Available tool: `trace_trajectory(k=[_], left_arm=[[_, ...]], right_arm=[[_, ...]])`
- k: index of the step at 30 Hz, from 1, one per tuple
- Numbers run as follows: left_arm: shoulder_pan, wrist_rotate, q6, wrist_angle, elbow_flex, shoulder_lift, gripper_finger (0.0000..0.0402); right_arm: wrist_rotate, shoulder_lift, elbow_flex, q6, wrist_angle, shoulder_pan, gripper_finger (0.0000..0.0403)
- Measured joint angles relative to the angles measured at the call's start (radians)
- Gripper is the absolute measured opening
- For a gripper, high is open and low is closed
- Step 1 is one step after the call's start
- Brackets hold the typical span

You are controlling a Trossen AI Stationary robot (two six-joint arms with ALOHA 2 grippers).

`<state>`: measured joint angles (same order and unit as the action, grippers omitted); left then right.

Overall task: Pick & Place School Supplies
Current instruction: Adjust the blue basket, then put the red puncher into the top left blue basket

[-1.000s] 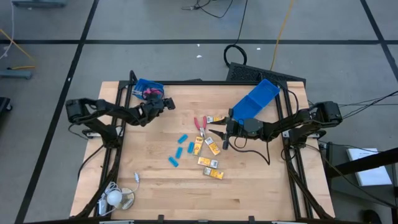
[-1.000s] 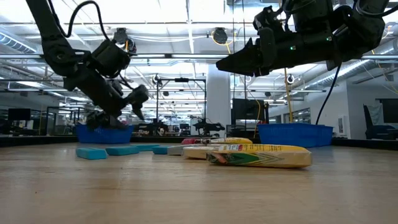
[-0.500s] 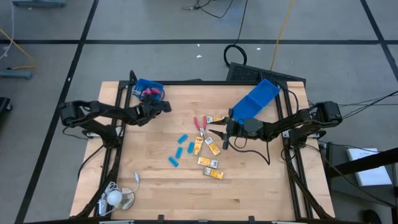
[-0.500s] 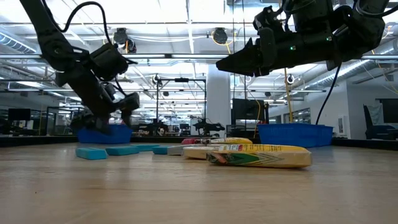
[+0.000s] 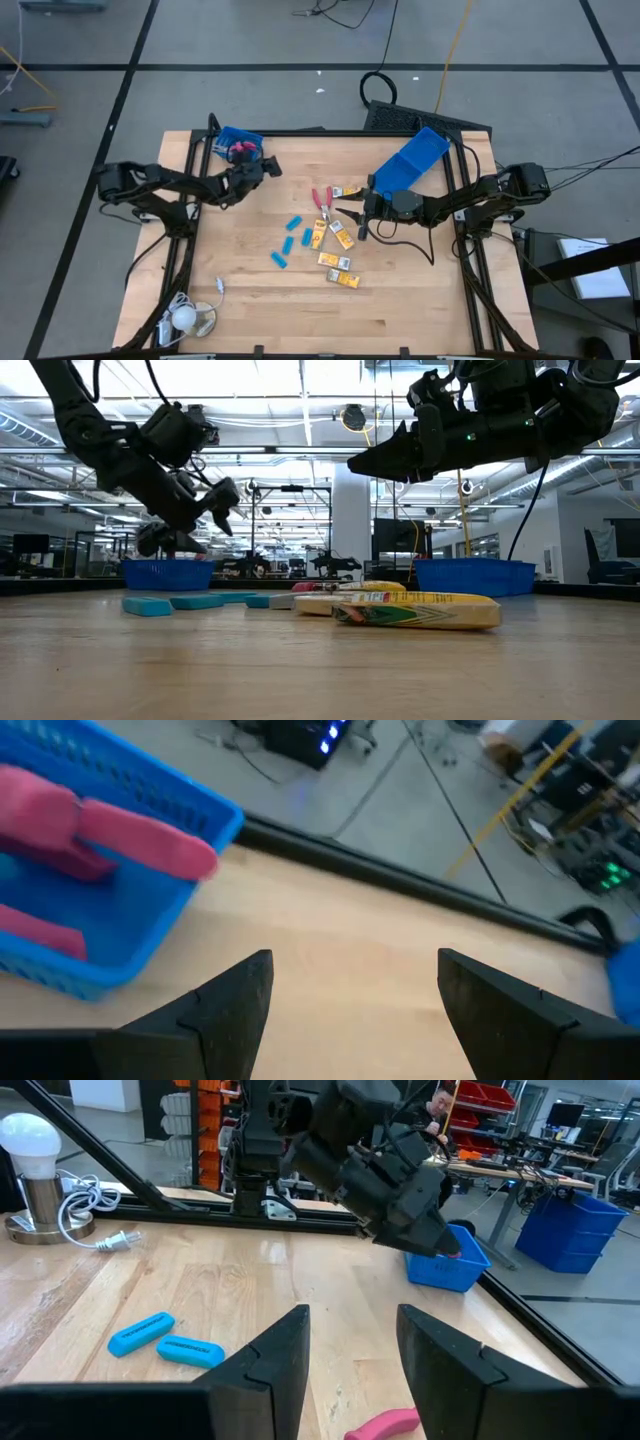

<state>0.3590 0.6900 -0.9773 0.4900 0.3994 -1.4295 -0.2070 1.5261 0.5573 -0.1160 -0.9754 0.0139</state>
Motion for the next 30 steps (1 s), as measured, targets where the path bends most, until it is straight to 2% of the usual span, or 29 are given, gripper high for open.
trace_trajectory(k=[6,12,21,30], left_arm=[[0.055,-0.013,-0.044,0.001,0.012,-0.067,0.0287],[0.086,-0.009,-0.026,-0.022,0.013,-0.079,0.0287],[0.083,-0.009,-0.074,-0.162,0.014,-0.079,0.0287],[0.031,0.004,-0.107,-0.268,0.012,-0.061,0.0287]], right_arm=[[0.0,0.0,0.0,0.0,0.0,0.0,0.0141],[0.0,0.0,0.0,0.0,0.0,0.0,0.0141],[0.0,0.0,0.0,0.0,0.0,0.0,0.0141],[0.0,0.0,0.0,0.0,0.0,0.0,0.0141]])
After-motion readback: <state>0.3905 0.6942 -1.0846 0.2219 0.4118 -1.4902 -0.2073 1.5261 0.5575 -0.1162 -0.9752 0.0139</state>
